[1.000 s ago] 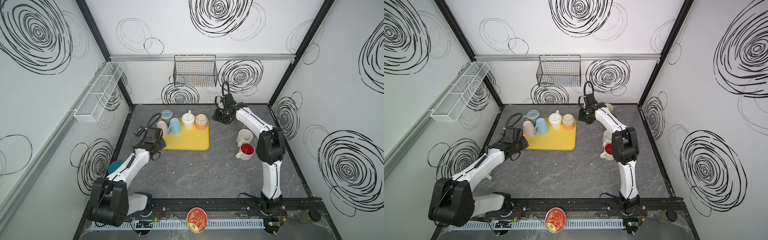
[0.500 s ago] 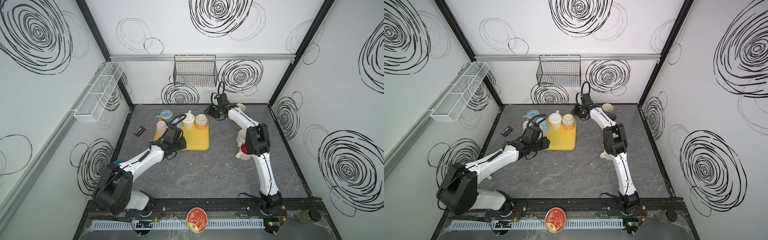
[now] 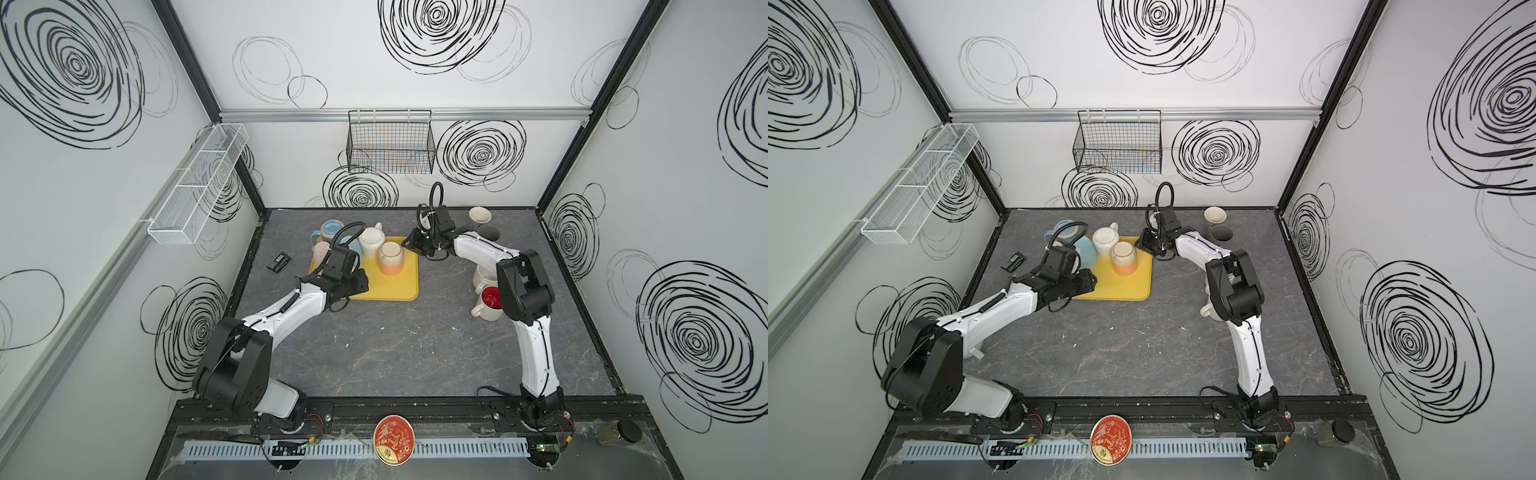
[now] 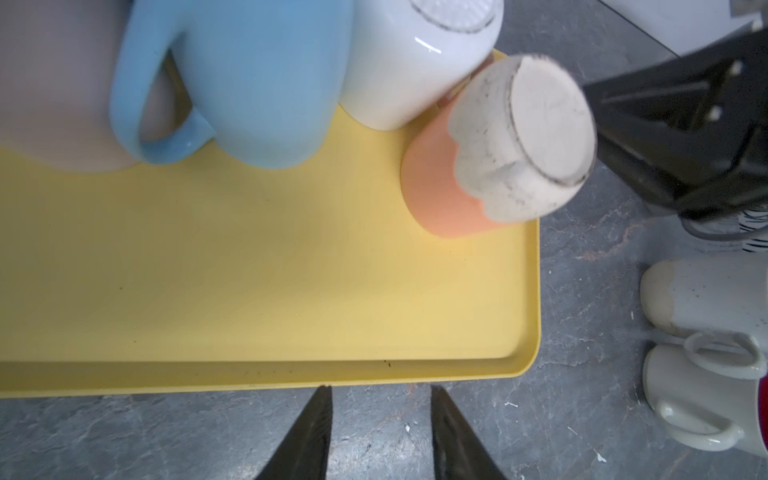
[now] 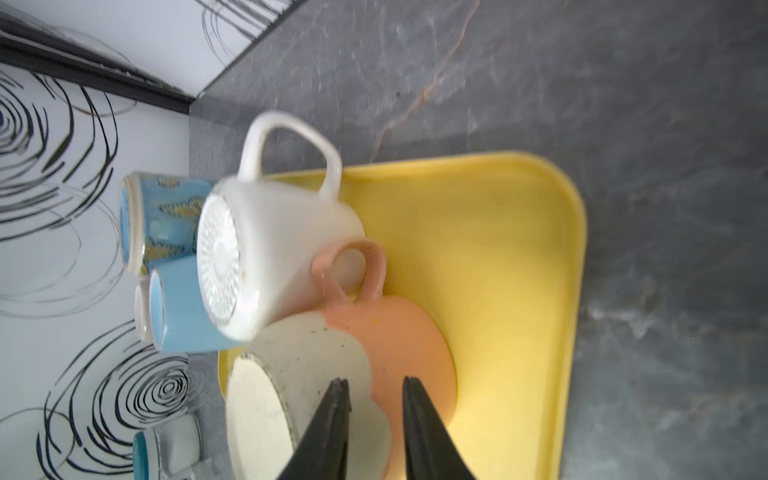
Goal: Turn the mug right side up
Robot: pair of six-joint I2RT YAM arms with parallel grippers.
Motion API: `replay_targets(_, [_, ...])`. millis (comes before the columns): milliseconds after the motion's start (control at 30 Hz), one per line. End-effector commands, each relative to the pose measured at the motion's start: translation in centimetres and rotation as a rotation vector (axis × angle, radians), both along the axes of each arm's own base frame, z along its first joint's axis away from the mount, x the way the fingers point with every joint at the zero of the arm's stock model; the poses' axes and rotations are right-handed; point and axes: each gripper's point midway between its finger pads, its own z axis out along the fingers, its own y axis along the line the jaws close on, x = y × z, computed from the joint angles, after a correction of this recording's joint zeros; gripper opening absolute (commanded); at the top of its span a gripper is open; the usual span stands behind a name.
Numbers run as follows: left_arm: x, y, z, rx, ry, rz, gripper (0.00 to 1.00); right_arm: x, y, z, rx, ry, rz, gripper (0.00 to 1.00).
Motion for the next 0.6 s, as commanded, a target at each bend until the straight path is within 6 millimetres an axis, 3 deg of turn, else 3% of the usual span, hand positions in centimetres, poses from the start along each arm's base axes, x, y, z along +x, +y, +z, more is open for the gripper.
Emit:
replay_targets(0, [0.7, 0.4, 1.7, -0.015, -0.049, -0.003, 0.42, -2.9, 2.7, 2.7, 0.081, -0.006, 0.024, 0.28])
replay_targets(100, [0.5, 0.7, 1.7, -0.015, -0.056, 0.004, 0.43, -4.6, 3.4, 3.6, 0.084, -0.006, 0.028, 0.29])
replay_targets(200, [0.1, 0.7, 1.4, -0.027, -0.056, 0.007, 0.43, -4.9, 2.4, 4.8, 0.069, -0.041, -0.001, 0.3])
replay_targets(400, [-0.7, -0.1, 0.1, -0.06, -0.029, -0.009, 0.42, -2.4, 0.1, 4.7, 0.012, -0.06, -0.036, 0.31])
replay_targets(567, [-0.6, -0.7, -0.3, -0.11, -0.01, -0.012, 0.41, -0.5, 2.4, 3.5, 0.002, -0.053, 0.025, 0.31])
